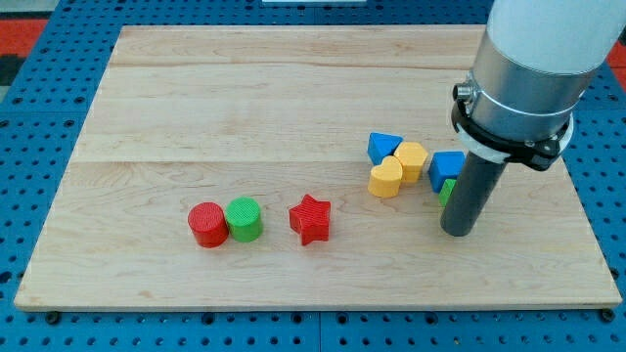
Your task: Push the yellow heart into blue traingle
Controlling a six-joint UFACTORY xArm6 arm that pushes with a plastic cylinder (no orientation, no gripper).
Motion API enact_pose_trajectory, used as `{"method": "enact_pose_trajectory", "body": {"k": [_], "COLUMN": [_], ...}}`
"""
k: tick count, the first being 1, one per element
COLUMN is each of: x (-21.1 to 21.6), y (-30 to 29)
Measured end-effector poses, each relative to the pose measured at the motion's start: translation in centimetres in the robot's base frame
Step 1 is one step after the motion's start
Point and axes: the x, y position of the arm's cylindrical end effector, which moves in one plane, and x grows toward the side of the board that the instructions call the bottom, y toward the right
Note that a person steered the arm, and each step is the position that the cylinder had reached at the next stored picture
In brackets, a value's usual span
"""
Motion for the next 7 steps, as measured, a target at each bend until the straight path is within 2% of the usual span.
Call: {"method": "enact_pose_trajectory", "body": {"k": [3, 5, 6, 7], "x": [-0.8, -6.0, -7.9, -7.9], "y": [-6.7, -6.7, -4.8, -3.0]}}
